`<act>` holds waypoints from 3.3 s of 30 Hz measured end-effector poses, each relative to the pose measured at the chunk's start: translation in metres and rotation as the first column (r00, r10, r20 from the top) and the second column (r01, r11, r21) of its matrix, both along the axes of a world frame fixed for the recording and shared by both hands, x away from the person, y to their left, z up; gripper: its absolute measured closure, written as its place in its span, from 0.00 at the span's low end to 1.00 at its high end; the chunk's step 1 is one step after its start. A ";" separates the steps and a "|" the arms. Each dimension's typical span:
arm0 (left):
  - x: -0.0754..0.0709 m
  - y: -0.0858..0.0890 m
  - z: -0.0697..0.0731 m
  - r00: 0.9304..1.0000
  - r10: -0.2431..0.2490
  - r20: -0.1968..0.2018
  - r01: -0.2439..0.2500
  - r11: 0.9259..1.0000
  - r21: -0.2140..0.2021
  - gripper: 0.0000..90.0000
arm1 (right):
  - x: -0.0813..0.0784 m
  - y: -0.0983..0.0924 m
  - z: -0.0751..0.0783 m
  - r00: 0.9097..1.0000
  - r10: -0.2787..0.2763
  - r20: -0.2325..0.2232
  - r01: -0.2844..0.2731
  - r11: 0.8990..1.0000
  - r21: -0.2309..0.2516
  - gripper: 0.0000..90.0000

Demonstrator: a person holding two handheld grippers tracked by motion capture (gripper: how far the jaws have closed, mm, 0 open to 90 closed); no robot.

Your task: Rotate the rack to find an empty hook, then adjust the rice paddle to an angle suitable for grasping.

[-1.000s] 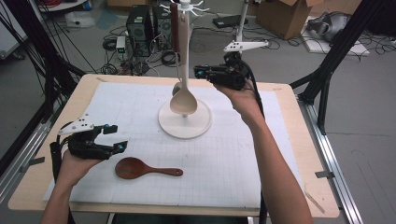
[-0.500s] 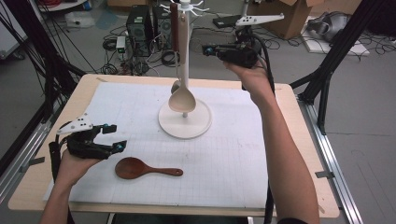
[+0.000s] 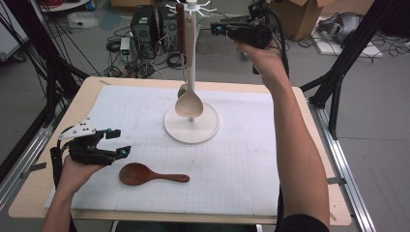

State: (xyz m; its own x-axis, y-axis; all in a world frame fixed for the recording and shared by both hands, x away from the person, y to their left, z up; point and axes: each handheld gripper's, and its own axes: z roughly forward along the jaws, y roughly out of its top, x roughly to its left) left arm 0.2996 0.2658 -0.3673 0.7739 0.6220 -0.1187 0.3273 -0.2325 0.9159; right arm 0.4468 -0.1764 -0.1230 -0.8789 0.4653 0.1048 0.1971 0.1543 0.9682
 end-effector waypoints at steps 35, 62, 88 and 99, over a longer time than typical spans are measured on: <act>0.000 0.000 0.002 1.000 -0.002 0.003 0.002 1.000 0.001 0.24 | -0.002 0.032 0.018 0.999 0.026 0.027 -0.025 0.999 -0.046 1.00; -0.001 0.001 0.003 1.000 -0.010 0.007 0.010 1.000 -0.008 0.24 | -0.009 0.049 0.016 0.998 0.013 0.062 -0.008 0.997 -0.075 1.00; -0.001 -0.003 0.003 1.000 -0.028 0.007 0.028 1.000 0.003 0.24 | -0.048 0.022 -0.039 0.999 0.050 0.020 -0.048 0.992 -0.118 0.45; -0.001 -0.007 0.001 0.999 -0.053 0.002 0.053 0.999 0.003 0.26 | -0.072 0.012 -0.087 0.997 0.063 -0.046 -0.069 0.988 -0.137 0.32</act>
